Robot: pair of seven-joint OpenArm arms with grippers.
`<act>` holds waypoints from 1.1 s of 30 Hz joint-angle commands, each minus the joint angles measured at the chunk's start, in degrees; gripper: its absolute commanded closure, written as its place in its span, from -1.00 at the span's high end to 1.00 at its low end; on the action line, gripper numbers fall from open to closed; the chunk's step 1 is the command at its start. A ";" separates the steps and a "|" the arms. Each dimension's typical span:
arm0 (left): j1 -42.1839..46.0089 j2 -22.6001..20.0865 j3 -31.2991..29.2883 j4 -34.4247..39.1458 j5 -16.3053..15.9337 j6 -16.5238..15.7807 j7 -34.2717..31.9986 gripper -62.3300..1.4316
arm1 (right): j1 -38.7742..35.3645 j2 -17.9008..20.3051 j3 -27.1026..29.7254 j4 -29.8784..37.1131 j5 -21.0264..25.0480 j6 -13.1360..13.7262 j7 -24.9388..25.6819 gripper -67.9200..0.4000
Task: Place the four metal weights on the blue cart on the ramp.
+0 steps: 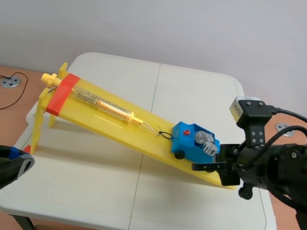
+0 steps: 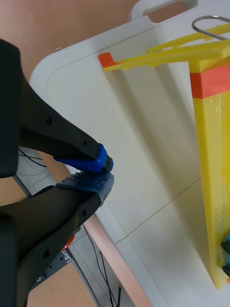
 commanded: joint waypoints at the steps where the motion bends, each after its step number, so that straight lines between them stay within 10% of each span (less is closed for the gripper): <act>1: -1.14 1.25 -0.87 2.56 -4.24 -1.60 -5.49 -0.83 | 6.84 0.85 1.38 2.47 0.87 -2.34 6.91 -0.96; 26: -1.14 1.25 -0.87 2.56 -4.24 -1.60 -5.51 -0.83 | 7.10 0.79 0.15 -0.70 0.37 -1.51 18.88 -0.97; 33: -1.16 1.25 -0.87 2.56 -4.24 -1.60 -5.53 -0.83 | 6.69 0.98 0.39 -0.50 0.44 2.62 20.24 -0.97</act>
